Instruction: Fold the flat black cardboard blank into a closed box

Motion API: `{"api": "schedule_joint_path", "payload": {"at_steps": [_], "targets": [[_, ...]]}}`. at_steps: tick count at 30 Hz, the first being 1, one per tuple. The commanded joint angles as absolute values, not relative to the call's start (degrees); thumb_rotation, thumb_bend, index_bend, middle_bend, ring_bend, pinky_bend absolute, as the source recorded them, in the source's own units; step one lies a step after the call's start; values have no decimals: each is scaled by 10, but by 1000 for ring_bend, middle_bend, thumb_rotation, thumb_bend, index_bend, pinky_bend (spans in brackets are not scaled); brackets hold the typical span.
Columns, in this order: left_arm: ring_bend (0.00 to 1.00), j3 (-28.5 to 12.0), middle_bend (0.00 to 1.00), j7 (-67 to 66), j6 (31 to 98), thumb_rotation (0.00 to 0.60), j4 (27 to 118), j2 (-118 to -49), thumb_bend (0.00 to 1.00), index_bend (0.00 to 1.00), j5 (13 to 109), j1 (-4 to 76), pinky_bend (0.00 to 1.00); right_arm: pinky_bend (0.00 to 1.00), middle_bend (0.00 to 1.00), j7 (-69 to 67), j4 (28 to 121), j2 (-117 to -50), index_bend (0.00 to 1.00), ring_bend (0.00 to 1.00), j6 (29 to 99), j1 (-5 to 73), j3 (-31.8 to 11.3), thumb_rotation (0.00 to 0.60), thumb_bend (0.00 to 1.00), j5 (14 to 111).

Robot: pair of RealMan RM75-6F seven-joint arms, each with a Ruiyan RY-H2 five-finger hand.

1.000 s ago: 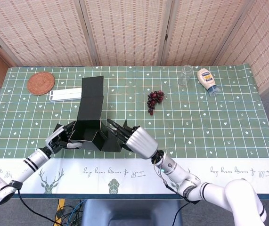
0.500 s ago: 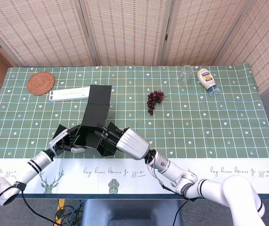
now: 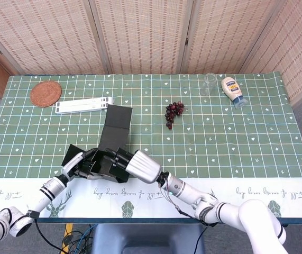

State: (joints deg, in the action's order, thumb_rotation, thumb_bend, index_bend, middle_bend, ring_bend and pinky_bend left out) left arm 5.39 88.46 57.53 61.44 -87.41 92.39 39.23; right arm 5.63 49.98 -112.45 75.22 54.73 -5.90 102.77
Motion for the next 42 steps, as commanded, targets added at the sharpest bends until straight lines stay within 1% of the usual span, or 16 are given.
{"api": "schedule_joint_path", "payload": {"at_steps": [1, 8, 18, 28, 37, 42], "targets": [[626, 57, 187, 853, 571, 600, 598, -897, 113, 229, 920, 385, 719, 992, 58, 47, 476, -1140, 0, 626, 746, 549, -46, 600, 89, 1031], [626, 62, 187, 827, 559, 600, 581, -915, 113, 219, 922, 387, 719, 992, 67, 27, 429, -1167, 0, 626, 748, 555, -30, 600, 129, 1039], [626, 61, 187, 825, 551, 600, 575, -922, 113, 191, 918, 389, 719, 992, 93, 0, 390, -1189, 0, 626, 749, 566, -24, 600, 144, 1039], [626, 63, 187, 841, 551, 600, 573, -924, 113, 183, 923, 392, 719, 992, 137, -23, 375, -1194, 0, 643, 754, 578, -27, 600, 145, 1034], [626, 64, 187, 848, 555, 600, 570, -926, 113, 175, 928, 396, 719, 992, 141, -26, 378, -1190, 0, 644, 749, 582, -24, 600, 144, 1028], [625, 66, 181, 854, 557, 600, 571, -924, 113, 153, 931, 398, 719, 992, 157, -28, 382, -1186, 0, 650, 750, 583, -20, 600, 145, 1028]]}}
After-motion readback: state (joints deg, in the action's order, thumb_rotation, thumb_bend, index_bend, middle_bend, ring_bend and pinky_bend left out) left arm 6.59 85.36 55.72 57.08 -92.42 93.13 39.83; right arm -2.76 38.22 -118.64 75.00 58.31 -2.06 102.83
